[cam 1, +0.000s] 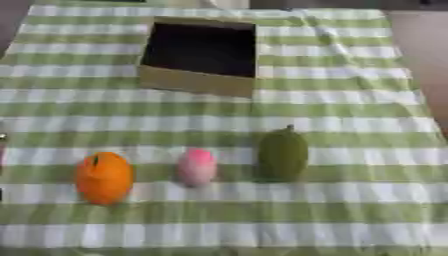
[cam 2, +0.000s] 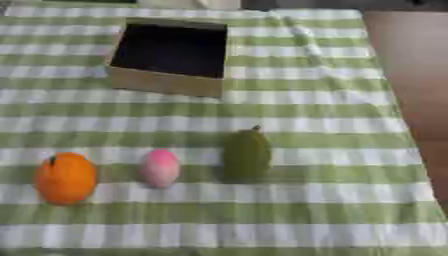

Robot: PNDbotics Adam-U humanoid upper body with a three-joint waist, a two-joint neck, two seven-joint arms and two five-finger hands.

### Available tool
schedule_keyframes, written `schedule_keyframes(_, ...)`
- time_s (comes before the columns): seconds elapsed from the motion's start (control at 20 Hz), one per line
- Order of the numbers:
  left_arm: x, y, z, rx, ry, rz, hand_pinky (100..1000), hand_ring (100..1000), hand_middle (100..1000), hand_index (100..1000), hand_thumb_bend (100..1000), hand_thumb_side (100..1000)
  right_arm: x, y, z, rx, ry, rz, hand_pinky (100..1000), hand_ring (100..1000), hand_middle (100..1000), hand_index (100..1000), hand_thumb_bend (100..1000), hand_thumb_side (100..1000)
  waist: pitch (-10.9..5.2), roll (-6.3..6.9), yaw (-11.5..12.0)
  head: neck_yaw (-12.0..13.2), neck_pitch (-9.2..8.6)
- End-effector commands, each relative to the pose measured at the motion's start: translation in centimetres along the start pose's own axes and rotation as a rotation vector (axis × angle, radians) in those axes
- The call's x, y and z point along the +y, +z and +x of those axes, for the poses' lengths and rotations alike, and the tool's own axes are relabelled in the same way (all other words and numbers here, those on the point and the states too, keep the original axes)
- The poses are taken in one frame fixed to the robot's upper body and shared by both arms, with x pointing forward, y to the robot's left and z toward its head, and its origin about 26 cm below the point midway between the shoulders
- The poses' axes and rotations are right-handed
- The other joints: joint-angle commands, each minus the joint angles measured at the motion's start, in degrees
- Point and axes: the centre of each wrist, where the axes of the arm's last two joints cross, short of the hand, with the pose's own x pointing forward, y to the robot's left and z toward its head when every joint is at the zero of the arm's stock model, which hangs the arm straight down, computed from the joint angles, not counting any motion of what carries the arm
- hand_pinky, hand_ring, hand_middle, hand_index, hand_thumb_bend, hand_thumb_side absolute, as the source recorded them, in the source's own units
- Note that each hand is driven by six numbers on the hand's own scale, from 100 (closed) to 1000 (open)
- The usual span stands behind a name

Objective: Pick up objects on the table and place them in the box.

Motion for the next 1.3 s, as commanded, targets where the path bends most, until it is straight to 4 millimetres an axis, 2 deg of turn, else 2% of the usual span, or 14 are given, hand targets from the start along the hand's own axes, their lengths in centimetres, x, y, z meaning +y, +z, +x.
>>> schedule_keyframes(0.05,0.0,-0.6,0.5,-0.025,-0.004,-0.015,726,777,738,861,100,607,0.0,-0.6,0.7,-0.021,0.016,0.020,999,950,697,920,100,527,-1.53,0.19,0.0,0.1,-0.26)
schedule_keyframes(0.7,0.0,-0.7,0.5,-0.024,-0.002,-0.015,726,777,738,862,100,607,-0.1,-0.6,0.8,-0.017,0.026,0.029,993,951,696,919,100,530,-1.59,0.15,0.0,0.0,-0.14)
schedule_keyframes(0.95,0.0,-0.7,0.6,-0.022,-0.006,-0.023,726,778,738,862,100,607,-0.9,-1.0,1.7,-0.022,0.114,0.132,960,947,696,912,100,358,-1.79,-0.20,-0.3,-0.1,0.14)
schedule_keyframes(1.05,0.1,-0.7,0.6,-0.021,-0.010,-0.025,726,778,738,862,100,607,-1.2,-1.2,2.2,-0.025,0.176,0.219,941,944,698,908,100,255,-1.88,-0.42,-0.4,0.1,0.30)
schedule_keyframes(1.3,0.3,-0.6,0.6,-0.017,-0.021,-0.033,726,778,738,862,100,606,-2.6,-1.6,2.6,-0.023,0.338,0.457,911,939,700,901,100,269,-1.99,-0.88,-0.6,0.2,0.57)
